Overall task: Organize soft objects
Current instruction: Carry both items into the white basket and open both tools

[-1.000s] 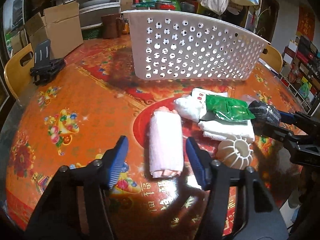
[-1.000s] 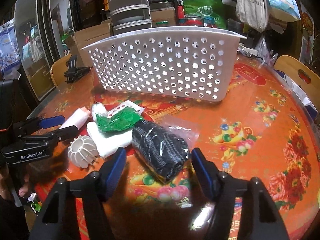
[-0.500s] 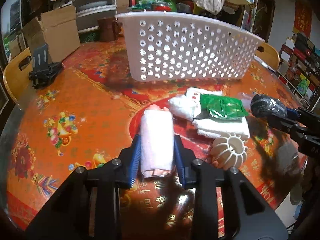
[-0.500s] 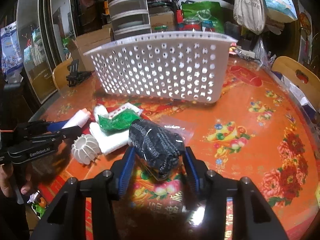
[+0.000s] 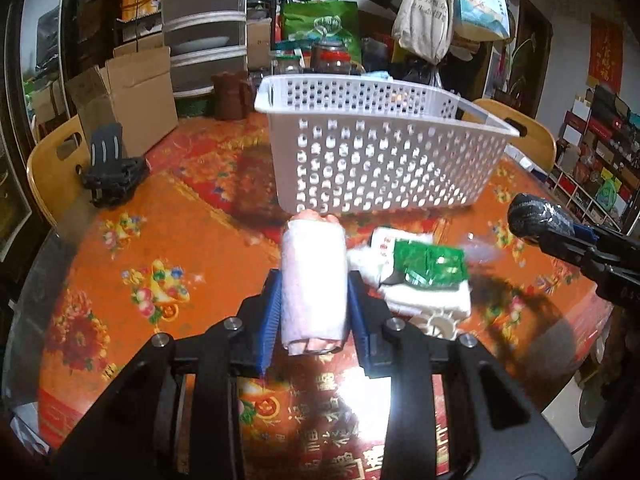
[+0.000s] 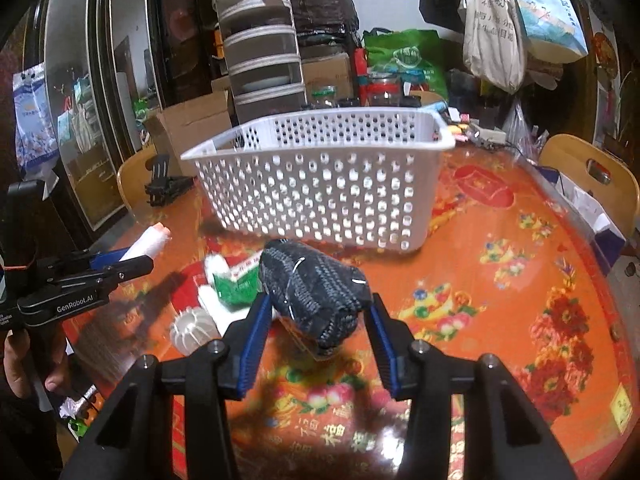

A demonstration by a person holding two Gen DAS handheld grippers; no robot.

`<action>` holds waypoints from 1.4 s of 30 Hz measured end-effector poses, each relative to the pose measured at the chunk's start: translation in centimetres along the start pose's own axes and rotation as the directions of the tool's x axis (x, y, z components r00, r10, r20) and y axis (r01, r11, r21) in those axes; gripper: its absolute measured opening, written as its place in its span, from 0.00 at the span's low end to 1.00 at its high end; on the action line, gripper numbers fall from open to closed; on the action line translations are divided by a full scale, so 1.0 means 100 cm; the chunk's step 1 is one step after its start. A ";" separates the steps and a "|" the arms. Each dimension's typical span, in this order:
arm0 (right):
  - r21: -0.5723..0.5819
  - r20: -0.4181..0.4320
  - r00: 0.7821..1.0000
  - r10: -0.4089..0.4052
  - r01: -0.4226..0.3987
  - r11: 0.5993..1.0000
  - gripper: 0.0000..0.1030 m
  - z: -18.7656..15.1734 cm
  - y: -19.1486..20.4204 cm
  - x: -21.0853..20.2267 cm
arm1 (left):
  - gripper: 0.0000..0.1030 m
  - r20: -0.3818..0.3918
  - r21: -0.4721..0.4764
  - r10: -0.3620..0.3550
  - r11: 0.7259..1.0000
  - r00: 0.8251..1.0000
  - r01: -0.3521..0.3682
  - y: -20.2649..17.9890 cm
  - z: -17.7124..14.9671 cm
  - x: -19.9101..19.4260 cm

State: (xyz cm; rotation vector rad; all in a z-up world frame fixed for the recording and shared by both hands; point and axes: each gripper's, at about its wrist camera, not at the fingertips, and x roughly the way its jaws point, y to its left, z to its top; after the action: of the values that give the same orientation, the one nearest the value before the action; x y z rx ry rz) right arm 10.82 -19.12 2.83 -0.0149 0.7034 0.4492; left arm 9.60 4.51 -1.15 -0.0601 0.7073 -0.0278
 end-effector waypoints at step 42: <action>-0.053 -0.294 0.945 -0.141 0.132 0.990 0.46 0.179 -0.053 0.166 | 0.29 -0.300 0.026 0.014 1.000 0.954 -0.006 -0.030 0.214 0.177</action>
State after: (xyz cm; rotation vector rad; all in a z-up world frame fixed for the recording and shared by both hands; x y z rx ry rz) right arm 35.21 -14.50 5.40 -0.1643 0.9845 0.3276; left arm 36.92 1.65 3.85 -0.0288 1.0121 -0.0362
